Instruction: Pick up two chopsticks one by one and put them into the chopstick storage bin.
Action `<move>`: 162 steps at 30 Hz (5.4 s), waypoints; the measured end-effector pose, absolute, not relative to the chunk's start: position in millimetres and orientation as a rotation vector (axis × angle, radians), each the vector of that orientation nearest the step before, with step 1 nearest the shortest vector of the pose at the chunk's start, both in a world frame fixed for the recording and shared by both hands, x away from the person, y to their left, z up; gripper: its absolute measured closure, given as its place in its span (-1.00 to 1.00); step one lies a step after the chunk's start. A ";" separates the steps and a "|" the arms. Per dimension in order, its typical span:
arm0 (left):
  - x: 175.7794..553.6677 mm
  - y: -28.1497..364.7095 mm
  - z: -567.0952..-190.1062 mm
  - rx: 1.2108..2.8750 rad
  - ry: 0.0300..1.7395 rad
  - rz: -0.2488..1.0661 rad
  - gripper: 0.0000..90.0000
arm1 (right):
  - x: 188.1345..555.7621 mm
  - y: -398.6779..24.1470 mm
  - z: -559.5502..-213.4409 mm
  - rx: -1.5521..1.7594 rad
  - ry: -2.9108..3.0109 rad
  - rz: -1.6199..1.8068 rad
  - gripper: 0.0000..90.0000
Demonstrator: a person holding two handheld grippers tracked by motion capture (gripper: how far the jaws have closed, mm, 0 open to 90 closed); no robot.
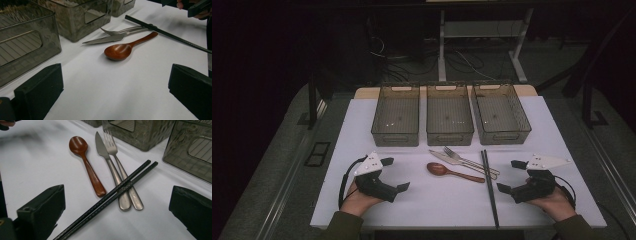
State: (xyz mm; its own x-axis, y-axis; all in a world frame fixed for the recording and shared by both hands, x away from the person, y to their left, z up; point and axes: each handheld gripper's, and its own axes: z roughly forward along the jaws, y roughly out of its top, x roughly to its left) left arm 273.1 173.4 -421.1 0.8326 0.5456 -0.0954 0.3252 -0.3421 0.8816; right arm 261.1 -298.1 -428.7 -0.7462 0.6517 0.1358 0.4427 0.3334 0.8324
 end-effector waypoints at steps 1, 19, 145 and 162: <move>273.1 173.0 -420.9 1.958 0.645 0.263 -1.00 | 260.6 -298.0 -428.4 0.997 2.374 1.369 -1.00; 270.8 168.0 -419.3 1.962 0.634 0.266 -1.00 | 270.7 -288.0 -422.9 1.111 2.375 1.239 -0.81; 265.5 157.9 -422.3 1.999 0.622 0.257 -1.00 | 277.4 -288.5 -437.3 1.315 2.453 0.745 0.80; 265.7 158.8 -421.9 1.997 0.620 0.256 -1.00 | 285.5 -313.1 -436.6 1.279 2.463 0.717 0.88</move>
